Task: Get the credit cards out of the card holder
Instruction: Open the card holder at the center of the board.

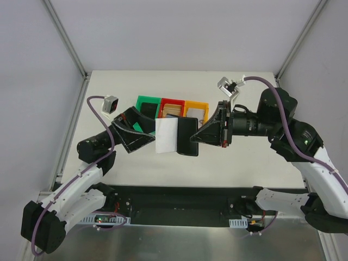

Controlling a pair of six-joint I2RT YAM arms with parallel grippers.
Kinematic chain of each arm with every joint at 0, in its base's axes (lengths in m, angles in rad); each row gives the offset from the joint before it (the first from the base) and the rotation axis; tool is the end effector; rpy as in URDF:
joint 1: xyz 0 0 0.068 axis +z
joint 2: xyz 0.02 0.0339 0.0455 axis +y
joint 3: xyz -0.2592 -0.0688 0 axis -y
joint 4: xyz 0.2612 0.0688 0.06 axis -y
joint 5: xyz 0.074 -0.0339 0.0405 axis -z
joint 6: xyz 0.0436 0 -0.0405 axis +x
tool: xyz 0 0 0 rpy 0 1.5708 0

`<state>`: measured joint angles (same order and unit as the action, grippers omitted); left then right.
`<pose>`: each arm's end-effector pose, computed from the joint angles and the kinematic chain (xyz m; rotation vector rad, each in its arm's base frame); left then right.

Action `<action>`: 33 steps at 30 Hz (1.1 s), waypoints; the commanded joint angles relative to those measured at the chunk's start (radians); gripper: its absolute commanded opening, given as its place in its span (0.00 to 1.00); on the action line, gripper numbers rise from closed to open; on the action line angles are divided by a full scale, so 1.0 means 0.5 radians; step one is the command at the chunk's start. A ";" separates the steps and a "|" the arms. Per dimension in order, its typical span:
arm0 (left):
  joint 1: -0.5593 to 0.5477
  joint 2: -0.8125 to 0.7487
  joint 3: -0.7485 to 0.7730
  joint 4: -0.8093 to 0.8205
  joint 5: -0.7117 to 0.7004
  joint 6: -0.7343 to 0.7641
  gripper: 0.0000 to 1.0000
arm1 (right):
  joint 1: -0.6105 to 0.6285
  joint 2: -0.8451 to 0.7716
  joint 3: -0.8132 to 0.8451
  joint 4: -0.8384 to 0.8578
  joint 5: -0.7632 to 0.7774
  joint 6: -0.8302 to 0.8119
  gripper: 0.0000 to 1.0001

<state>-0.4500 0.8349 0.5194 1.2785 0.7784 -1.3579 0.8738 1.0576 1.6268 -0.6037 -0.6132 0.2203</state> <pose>0.1424 -0.1028 0.3678 0.5028 1.0047 -1.8831 0.1027 0.1618 0.5268 -1.0339 1.4374 1.3087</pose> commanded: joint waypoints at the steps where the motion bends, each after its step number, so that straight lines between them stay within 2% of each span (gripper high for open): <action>1: 0.013 -0.071 0.053 0.781 0.051 0.000 0.99 | -0.005 0.023 0.109 -0.038 0.103 -0.069 0.00; 12: 0.022 -0.283 0.060 0.349 0.082 0.237 0.99 | -0.002 0.014 0.146 -0.195 0.309 -0.183 0.00; 17: 0.022 -0.543 -0.057 -0.282 -0.044 0.601 0.99 | -0.005 0.231 0.240 -0.219 0.331 -0.192 0.00; 20: 0.022 -0.840 -0.118 -0.767 -0.240 0.877 0.99 | 0.047 0.538 0.571 -0.280 0.141 -0.189 0.00; 22: 0.022 -1.018 -0.103 -1.068 -0.360 1.025 0.99 | 0.053 0.582 0.750 -0.348 0.146 -0.256 0.00; 24: 0.022 -1.123 -0.094 -1.262 -0.394 1.126 0.99 | -0.059 0.475 0.595 -0.315 0.171 -0.290 0.00; 27: 0.022 -1.182 -0.130 -1.336 -0.385 1.151 0.99 | -0.332 0.229 0.004 -0.113 0.067 -0.193 0.00; 29: 0.022 -1.151 -0.186 -1.284 -0.376 1.114 0.99 | -0.455 0.128 -0.316 0.013 0.012 -0.125 0.00; 33: 0.022 -1.007 -0.241 -1.091 -0.308 1.016 0.99 | -0.539 -0.038 -0.737 0.179 0.054 -0.088 0.00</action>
<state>-0.4496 0.2657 0.4236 0.6926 0.6174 -0.8444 0.6281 1.1080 1.3926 -0.6540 -0.5549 0.1425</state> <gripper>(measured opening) 0.990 0.031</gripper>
